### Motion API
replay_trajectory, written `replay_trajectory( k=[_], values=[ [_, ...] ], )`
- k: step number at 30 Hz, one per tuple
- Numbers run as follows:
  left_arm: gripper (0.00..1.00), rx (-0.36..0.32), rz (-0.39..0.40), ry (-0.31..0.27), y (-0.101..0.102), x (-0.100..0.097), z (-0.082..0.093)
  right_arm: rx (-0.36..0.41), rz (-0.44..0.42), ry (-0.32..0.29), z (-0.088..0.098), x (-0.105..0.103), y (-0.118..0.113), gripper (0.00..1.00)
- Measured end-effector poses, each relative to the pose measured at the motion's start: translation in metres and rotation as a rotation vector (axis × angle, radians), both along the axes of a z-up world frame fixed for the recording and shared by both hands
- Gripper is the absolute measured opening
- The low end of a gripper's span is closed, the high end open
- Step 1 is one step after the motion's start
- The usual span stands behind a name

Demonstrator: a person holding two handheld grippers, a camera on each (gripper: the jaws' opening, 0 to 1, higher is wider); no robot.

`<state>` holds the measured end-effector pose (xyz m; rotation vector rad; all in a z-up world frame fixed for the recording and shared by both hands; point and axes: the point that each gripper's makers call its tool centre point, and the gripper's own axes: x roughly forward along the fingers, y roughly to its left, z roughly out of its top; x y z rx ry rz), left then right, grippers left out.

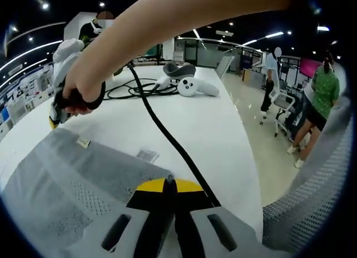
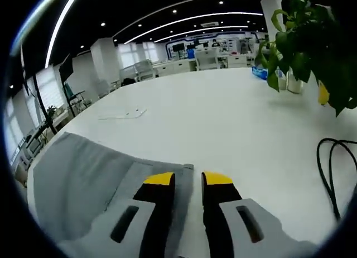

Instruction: Fold the towel on the table until its edges align and the towel forms a compact rectangular stack.

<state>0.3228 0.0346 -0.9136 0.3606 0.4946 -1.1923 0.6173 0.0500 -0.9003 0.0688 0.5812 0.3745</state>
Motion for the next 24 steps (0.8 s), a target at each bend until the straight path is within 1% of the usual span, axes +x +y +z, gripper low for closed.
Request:
replay_trajectory(
  k=[2,3,4,6,9,11,13,15,16,18,19,20,21,24],
  values=[
    [0.04,-0.001,0.001,-0.001,0.000,0.000,0.000,-0.029,0.032,0.001,-0.005,-0.003,0.004,0.19],
    [0.04,0.000,0.001,-0.004,0.000,0.000,0.000,-0.030,0.028,-0.001,-0.006,-0.004,0.005,0.18],
    [0.04,0.002,0.003,-0.007,0.000,0.000,0.000,-0.064,0.062,-0.055,-0.003,0.000,0.004,0.16],
    [0.04,0.003,0.003,-0.010,0.000,0.000,0.000,-0.092,0.070,-0.060,-0.006,-0.001,0.003,0.12],
    [0.04,0.000,0.002,-0.006,0.000,0.001,0.000,-0.083,0.071,-0.086,-0.005,-0.001,0.003,0.12],
    [0.04,0.000,-0.001,-0.004,0.000,0.001,0.000,-0.087,0.073,-0.108,-0.009,0.005,0.000,0.12],
    [0.04,0.000,-0.001,-0.005,0.000,0.001,0.000,-0.085,0.086,-0.116,-0.009,0.006,0.002,0.08],
    [0.04,-0.002,0.000,-0.005,0.000,0.000,0.000,-0.074,0.124,-0.099,-0.016,0.012,0.006,0.01],
    [0.04,-0.003,0.001,-0.004,0.000,0.000,0.000,-0.088,0.109,-0.091,-0.020,0.018,0.004,0.01],
    [0.04,-0.003,0.002,-0.004,0.000,0.000,0.000,-0.103,0.117,-0.077,-0.025,0.025,0.003,0.01],
    [0.04,-0.003,0.002,-0.004,0.000,0.000,0.000,-0.109,0.120,-0.072,-0.024,0.023,0.006,0.01],
    [0.04,-0.003,0.002,-0.004,0.000,0.000,0.000,-0.114,0.125,-0.071,-0.026,0.024,0.006,0.00],
    [0.04,-0.003,0.001,-0.004,0.000,0.000,0.000,-0.121,0.131,-0.072,-0.024,0.020,0.009,0.00],
    [0.04,-0.003,0.000,-0.005,0.000,0.000,0.000,-0.115,0.135,-0.071,-0.025,0.020,0.011,0.00]
  ],
)
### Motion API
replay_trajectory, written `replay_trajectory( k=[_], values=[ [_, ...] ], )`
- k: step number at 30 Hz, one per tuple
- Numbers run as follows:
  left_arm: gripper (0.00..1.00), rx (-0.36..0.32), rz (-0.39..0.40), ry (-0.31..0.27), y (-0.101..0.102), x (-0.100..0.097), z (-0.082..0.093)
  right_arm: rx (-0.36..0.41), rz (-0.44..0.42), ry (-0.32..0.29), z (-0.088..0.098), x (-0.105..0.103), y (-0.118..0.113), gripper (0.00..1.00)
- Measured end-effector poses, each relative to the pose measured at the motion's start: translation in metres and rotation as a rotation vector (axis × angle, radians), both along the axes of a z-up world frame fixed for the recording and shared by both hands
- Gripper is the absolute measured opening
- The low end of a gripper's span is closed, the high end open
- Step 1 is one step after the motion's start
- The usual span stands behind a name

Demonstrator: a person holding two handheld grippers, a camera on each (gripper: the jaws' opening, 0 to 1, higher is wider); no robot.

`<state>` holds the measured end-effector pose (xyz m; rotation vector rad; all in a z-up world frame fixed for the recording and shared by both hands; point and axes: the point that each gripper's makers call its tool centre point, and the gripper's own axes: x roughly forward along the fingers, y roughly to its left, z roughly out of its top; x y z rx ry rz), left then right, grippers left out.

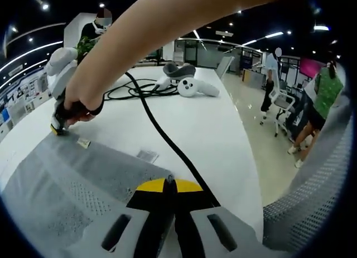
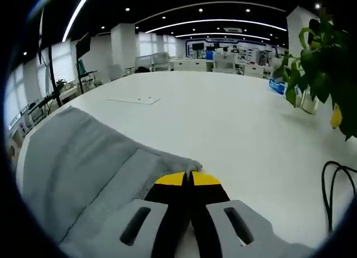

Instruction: Fold the towel on the table until its edges align and the towel forms a compact rectangular stack.

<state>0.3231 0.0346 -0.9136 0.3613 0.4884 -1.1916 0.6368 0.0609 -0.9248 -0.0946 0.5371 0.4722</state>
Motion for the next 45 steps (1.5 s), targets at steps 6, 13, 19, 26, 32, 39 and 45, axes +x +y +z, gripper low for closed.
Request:
replay_trajectory(
  k=[6,13,19,26,32,39,45],
  values=[
    [0.04,-0.019,0.037,0.070,0.000,0.001,0.001,0.015,-0.017,-0.008,0.001,-0.003,0.003,0.00],
    [0.04,-0.070,0.089,0.204,0.005,0.005,0.003,0.099,-0.070,0.056,0.004,-0.006,0.002,0.00],
    [0.04,-0.112,0.099,0.209,0.009,0.007,0.019,0.188,-0.088,0.087,0.012,-0.018,0.013,0.00],
    [0.04,-0.164,0.127,0.219,0.018,0.013,0.037,0.264,-0.098,0.076,0.039,-0.025,0.013,0.00],
    [0.04,-0.188,0.147,0.193,0.030,0.019,0.052,0.349,-0.085,0.055,0.071,-0.023,0.019,0.00],
    [0.04,-0.200,0.164,0.120,0.054,0.025,0.079,0.424,-0.013,0.054,0.100,-0.029,0.041,0.00],
    [0.04,-0.251,0.213,0.094,0.068,0.032,0.106,0.471,0.025,0.030,0.127,-0.027,0.055,0.00]
  ],
)
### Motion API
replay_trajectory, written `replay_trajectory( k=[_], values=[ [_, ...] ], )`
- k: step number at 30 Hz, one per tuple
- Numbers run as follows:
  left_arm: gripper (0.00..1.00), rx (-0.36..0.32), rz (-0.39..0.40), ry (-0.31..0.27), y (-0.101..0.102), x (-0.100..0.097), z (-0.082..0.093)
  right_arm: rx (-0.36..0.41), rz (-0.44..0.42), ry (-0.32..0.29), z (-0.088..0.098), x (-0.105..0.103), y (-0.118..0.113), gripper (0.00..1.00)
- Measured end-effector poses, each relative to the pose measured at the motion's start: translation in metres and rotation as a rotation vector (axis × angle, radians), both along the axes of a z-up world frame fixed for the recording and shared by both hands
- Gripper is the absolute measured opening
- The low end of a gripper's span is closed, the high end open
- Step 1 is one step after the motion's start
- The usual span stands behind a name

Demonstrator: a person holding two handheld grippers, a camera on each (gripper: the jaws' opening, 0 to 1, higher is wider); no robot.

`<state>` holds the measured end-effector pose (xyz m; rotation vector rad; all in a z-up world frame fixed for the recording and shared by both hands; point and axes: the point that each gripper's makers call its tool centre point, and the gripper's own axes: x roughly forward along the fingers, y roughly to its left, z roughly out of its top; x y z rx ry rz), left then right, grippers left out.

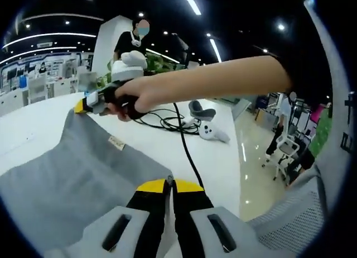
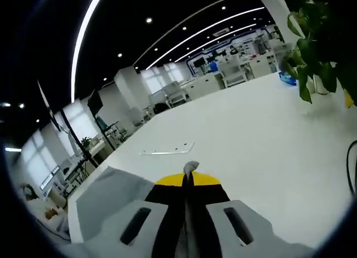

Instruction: Fold the towel on the table until its edges align and the towel forms a compact rectangular stack.

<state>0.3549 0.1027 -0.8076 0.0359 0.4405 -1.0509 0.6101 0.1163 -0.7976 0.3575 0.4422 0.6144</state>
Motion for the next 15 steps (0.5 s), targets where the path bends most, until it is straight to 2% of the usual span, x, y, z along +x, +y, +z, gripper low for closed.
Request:
replay_trajectory(
  k=[4,15],
  values=[
    [0.04,-0.016,0.029,-0.025,0.009,0.001,0.015,0.017,0.016,-0.024,0.017,0.002,0.009,0.00],
    [0.04,-0.011,0.076,-0.062,0.029,-0.006,0.030,0.051,0.040,-0.068,0.050,-0.003,0.023,0.00]
  ],
)
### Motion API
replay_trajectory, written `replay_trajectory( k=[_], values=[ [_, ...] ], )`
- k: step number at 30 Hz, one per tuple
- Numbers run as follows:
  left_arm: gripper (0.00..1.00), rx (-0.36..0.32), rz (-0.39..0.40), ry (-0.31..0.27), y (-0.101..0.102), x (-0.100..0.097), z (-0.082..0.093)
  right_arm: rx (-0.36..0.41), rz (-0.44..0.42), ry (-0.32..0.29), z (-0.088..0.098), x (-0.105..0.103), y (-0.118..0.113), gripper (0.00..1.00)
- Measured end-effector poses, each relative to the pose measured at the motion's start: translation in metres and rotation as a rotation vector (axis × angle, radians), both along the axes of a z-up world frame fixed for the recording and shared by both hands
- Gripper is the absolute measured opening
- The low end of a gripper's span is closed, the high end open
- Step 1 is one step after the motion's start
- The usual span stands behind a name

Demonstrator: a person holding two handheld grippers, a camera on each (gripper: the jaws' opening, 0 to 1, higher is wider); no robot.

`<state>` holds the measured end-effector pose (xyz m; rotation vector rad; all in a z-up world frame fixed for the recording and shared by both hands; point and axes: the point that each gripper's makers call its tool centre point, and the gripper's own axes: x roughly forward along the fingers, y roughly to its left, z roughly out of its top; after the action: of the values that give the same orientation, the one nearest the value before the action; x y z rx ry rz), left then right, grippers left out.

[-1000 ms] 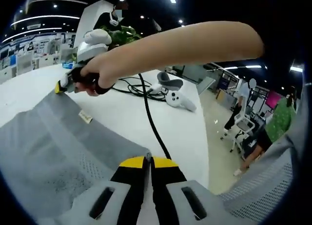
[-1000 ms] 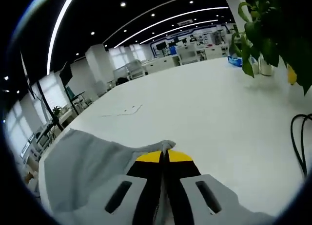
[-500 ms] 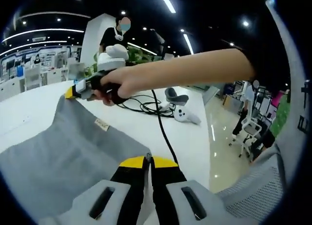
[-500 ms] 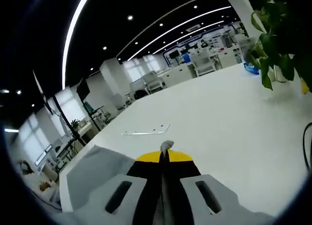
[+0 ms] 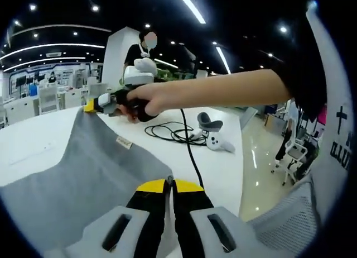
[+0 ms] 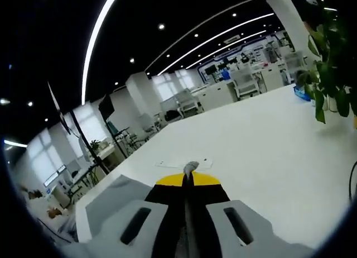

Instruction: Fold the towel on the table until its edges align and the towel forms a compact rectangular stack.

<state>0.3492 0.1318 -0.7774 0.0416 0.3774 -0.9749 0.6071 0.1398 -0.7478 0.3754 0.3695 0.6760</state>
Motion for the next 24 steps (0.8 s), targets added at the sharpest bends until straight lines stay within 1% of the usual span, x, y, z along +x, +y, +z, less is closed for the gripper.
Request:
replay_trajectory(
  k=[4,10,14,18,21,24],
  values=[
    [0.04,-0.002,0.011,-0.008,0.007,-0.003,0.006,-0.006,0.023,-0.006,0.005,-0.006,0.007,0.00],
    [0.04,-0.006,0.039,-0.012,0.021,-0.006,0.010,0.002,0.028,-0.008,0.012,-0.013,0.014,0.00],
    [0.04,-0.009,0.076,-0.019,0.038,-0.007,0.017,0.018,0.020,0.001,0.020,-0.015,0.019,0.00],
    [0.04,-0.021,0.102,-0.026,0.055,-0.008,0.025,0.036,0.016,-0.004,0.034,-0.016,0.027,0.00],
    [0.04,-0.025,0.128,-0.034,0.069,-0.008,0.034,0.039,0.020,-0.004,0.042,-0.019,0.035,0.00],
    [0.04,-0.027,0.152,-0.039,0.081,-0.008,0.039,0.032,0.024,-0.001,0.045,-0.022,0.045,0.00]
  ],
)
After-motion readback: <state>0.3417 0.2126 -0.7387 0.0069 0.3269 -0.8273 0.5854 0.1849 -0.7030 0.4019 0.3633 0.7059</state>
